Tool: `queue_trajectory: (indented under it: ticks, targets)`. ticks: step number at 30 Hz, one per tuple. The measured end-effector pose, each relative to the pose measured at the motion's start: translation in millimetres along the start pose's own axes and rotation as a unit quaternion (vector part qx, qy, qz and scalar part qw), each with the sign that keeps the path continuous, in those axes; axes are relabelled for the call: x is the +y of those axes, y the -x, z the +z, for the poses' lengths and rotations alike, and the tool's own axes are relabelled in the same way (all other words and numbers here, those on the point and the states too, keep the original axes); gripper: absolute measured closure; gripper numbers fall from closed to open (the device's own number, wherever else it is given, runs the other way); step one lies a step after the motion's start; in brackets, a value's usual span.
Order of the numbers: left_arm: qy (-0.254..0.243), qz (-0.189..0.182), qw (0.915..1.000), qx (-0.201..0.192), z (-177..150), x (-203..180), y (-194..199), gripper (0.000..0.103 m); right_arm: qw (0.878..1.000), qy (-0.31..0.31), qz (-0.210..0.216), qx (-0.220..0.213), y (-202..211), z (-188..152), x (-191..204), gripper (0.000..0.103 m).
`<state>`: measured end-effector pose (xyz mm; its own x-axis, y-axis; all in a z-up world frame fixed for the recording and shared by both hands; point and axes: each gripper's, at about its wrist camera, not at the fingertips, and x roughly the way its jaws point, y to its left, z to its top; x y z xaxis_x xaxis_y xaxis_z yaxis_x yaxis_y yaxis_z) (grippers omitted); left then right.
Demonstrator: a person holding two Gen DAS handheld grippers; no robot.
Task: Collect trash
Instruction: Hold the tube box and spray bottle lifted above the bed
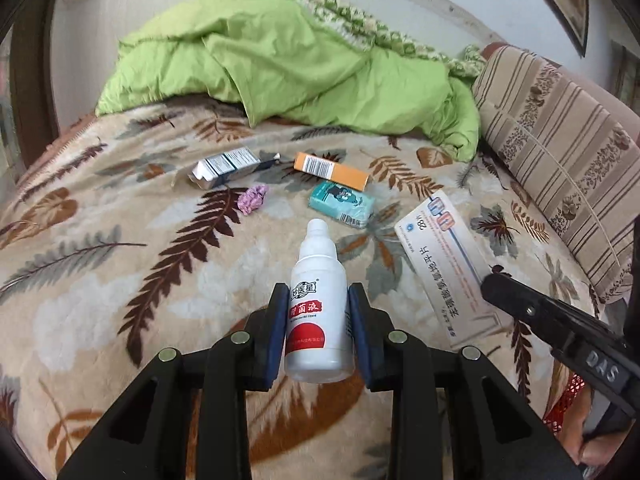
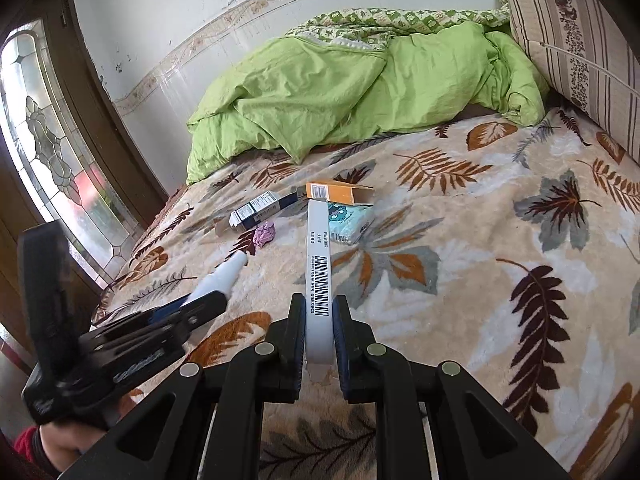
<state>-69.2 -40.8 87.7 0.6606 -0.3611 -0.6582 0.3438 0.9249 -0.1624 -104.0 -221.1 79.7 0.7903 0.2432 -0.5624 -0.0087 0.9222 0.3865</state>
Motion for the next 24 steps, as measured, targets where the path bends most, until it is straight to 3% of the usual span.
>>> queue_trajectory:
  ticks: [10,24]
  targets:
    - [-0.046,0.067,0.9946,-0.064,-26.8,-22.2,39.9,0.074,1.0,0.003,0.018,-0.012,29.4,-22.0,1.7,0.089]
    - [-0.069,0.104,0.9892,-0.077,-29.3,-25.1,39.2,0.074,1.0,0.006,0.021,-0.017,34.5,-24.0,0.5,0.089]
